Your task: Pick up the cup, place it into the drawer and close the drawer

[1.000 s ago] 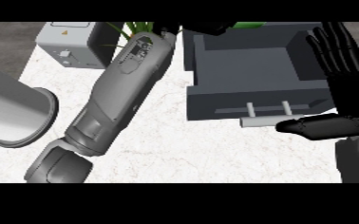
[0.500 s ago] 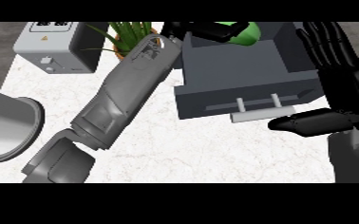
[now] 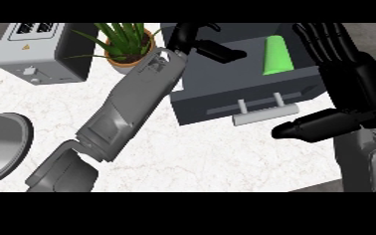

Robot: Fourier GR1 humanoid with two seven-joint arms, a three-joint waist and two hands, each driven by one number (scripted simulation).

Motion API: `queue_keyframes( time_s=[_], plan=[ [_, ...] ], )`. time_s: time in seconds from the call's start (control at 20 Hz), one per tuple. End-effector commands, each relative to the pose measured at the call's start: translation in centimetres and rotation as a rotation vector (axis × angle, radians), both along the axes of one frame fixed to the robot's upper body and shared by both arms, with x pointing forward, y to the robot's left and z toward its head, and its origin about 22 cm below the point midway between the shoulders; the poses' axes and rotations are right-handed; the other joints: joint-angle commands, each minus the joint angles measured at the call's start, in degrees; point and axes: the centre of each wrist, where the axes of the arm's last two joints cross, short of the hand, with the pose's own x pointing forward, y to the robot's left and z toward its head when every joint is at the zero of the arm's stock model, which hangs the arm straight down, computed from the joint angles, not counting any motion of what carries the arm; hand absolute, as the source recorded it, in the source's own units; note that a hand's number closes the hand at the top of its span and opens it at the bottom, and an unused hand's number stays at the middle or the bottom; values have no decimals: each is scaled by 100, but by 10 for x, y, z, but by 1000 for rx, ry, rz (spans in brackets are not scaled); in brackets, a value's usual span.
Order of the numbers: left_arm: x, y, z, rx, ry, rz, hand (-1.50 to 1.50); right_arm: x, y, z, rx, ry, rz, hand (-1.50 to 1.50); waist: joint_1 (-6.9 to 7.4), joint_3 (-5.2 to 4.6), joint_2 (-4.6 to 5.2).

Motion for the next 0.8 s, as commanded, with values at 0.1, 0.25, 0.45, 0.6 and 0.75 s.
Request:
queue_keyframes(
  time_s=[0.1,0.25,0.45,0.6,0.75],
  plan=[
    [-3,0,1,-186,-6,-5,-150,5,29,0,13,27,238,150,-137,-6,44],
    [-2,-7,19,-280,-64,-67,-150,0,48,-3,-19,23,424,150,-49,-8,31],
    [-4,3,2,-377,-103,2,-150,-5,37,-13,-200,135,513,150,108,-13,-60],
    [-1,-4,16,-366,-136,40,-150,-1,32,-2,-440,165,507,150,302,-12,-105],
    [-1,1,5,-379,-125,54,-150,-13,26,-20,-568,234,446,-150,454,-8,-148]
  ],
)
